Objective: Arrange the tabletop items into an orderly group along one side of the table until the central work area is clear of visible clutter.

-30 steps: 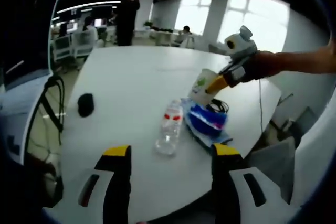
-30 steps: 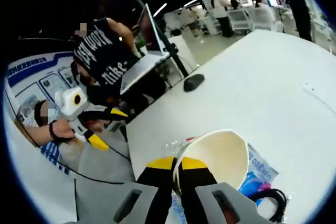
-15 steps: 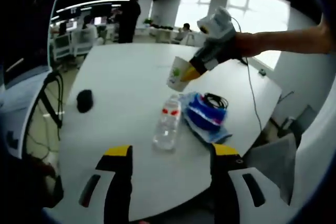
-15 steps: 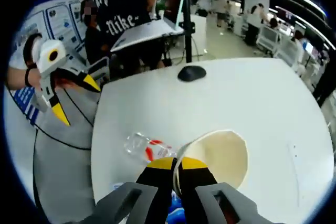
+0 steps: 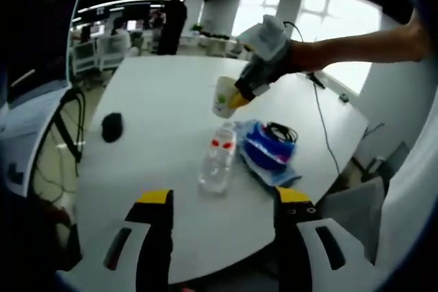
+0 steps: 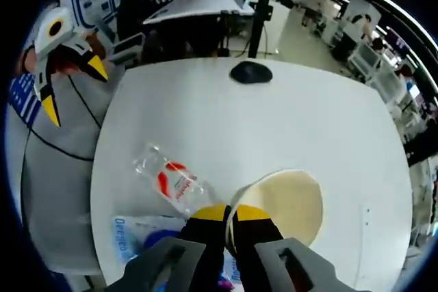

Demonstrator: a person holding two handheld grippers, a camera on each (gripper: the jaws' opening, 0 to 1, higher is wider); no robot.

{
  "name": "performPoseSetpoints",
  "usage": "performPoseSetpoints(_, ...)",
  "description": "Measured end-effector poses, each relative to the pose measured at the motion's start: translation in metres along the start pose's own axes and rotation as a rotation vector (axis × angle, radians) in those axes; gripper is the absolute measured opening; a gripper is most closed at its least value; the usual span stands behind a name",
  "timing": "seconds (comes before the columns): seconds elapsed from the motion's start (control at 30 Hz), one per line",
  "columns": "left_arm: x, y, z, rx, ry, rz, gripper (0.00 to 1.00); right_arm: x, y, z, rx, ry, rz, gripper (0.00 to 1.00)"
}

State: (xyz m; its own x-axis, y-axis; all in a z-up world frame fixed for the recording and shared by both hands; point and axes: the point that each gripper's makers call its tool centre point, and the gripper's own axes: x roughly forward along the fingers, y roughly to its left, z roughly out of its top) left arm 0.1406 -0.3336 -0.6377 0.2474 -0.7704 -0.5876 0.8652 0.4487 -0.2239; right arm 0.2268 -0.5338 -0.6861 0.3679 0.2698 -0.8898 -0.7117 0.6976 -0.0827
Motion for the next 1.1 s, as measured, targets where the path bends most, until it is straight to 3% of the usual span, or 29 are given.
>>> performPoseSetpoints(0.27,0.003,-0.003,0.002,-0.002,0.001,-0.005,0.59,0.006,-0.004,0.001,0.016,0.036,0.0,0.0)
performPoseSetpoints(0.6,0.002,-0.002,0.007,0.006,-0.002,-0.004,0.59,0.03,-0.02,-0.008,0.034,0.084,0.0,0.0)
performPoseSetpoints(1.1,0.0,0.004,0.013,0.01,-0.003,0.008,0.59,0.039,-0.042,-0.015,0.042,0.117,-0.035,0.0)
